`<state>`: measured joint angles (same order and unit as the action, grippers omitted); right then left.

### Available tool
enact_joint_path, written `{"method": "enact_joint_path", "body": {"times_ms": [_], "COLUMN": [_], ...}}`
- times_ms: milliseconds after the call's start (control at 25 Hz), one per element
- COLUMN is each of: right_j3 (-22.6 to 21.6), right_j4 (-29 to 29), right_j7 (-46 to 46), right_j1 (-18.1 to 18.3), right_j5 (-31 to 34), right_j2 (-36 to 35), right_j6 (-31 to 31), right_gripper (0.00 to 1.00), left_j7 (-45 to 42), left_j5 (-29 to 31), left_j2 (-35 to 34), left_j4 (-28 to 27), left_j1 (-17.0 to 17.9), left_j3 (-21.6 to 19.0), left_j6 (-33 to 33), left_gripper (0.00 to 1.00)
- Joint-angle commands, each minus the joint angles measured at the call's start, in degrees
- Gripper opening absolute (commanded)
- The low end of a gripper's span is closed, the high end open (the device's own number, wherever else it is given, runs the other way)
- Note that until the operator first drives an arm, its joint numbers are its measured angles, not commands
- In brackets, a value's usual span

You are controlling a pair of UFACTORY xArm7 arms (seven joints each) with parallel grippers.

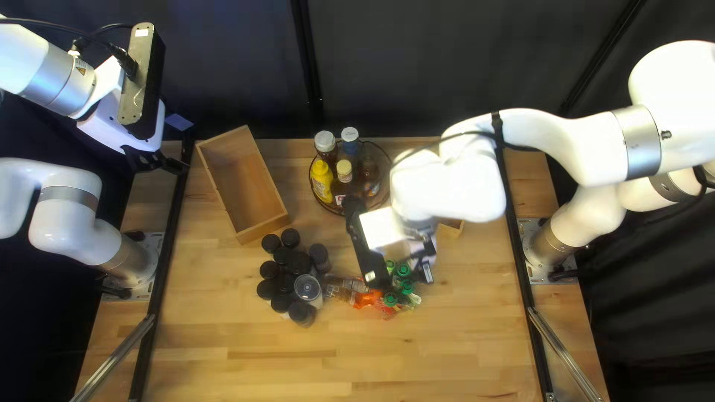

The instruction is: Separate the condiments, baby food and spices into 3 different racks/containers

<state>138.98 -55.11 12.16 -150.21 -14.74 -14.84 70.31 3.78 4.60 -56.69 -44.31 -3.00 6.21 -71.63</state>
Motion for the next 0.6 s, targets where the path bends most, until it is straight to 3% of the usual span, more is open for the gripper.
{"method": "enact_joint_path", "body": {"times_ms": [40,360,600], "right_j3": [-3.28,-6.73,-6.40], "right_j4": [-3.31,-8.89,-13.87], "right_j7": [-2.48,-3.78,-7.98], "right_j1": [-0.65,-3.00,-7.75], "right_j5": [2.32,12.53,23.54], "right_j2": [5.21,17.75,27.17], "right_j6": [-2.23,-3.90,-0.59], "right_gripper": [1.00,1.00,1.00], "left_j7": [0.00,0.00,0.00], "left_j5": [0.00,0.00,0.00], "left_j2": [0.00,0.00,0.00], "left_j4": [0.00,0.00,0.00], "left_j1": [0.00,0.00,0.00], "left_j3": [0.00,0.00,0.00], "left_j6": [0.00,0.00,0.00], "left_gripper": [1.00,1.00,1.00]}}
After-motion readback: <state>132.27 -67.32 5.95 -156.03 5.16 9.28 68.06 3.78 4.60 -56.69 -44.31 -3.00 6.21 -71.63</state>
